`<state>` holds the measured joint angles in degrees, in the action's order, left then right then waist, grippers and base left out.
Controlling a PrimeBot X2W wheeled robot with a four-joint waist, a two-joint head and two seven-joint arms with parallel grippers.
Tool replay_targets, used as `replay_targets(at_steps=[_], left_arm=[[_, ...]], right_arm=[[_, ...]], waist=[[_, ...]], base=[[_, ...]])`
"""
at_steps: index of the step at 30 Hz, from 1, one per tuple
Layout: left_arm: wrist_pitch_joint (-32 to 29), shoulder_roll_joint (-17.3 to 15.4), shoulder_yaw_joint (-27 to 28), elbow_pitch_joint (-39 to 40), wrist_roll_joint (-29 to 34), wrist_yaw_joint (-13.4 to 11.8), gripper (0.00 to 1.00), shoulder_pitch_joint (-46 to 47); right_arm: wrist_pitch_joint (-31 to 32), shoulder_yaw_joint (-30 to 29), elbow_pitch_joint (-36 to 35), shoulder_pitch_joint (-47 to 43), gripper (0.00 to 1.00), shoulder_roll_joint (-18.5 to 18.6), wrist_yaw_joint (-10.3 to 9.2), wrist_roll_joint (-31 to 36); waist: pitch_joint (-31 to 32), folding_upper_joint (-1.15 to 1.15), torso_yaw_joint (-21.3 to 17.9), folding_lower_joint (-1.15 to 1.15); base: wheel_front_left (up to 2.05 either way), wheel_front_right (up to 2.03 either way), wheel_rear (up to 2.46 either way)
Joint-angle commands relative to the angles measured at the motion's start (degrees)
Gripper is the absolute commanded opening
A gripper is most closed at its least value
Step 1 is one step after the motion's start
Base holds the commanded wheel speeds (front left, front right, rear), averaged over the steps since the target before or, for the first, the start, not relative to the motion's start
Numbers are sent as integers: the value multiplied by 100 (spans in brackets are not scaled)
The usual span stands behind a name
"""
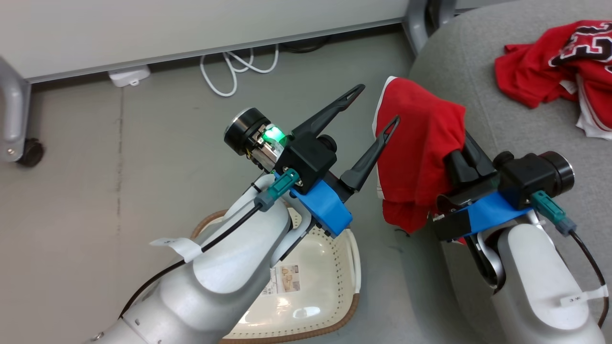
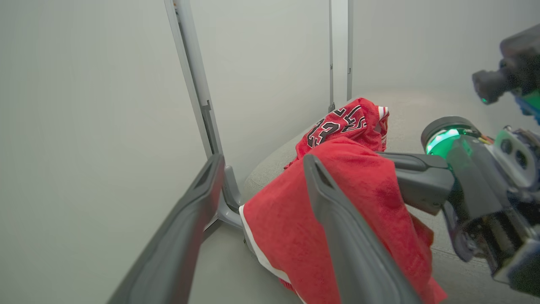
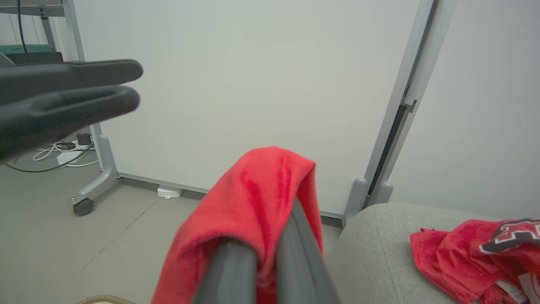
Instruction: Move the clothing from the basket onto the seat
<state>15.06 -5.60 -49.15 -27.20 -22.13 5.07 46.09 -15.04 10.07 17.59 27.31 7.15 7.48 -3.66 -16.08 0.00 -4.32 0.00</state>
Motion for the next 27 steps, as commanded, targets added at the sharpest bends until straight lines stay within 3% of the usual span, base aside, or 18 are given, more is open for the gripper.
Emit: replay_targets(at_steps=[1,16,27], left_arm=[[16,-25,-24,-13,22,14,100,-39],[7,2,-285,-158,-53,84,100,-69],[11,-42,-298,-188,-94,74,100,-9]], right_arm=[[-21,-57,-67,-89,0,-38,3,11],[-21,-475,-458,-488,0,-208,3,23],[-21,-762,-609,-709,0,-289,2,-24]], waist=[[-58,0,-139,0],[-264,0,-795,0],[-295,0,-877,0]], base=[[0,0,0],[0,0,0],[0,0,0]])
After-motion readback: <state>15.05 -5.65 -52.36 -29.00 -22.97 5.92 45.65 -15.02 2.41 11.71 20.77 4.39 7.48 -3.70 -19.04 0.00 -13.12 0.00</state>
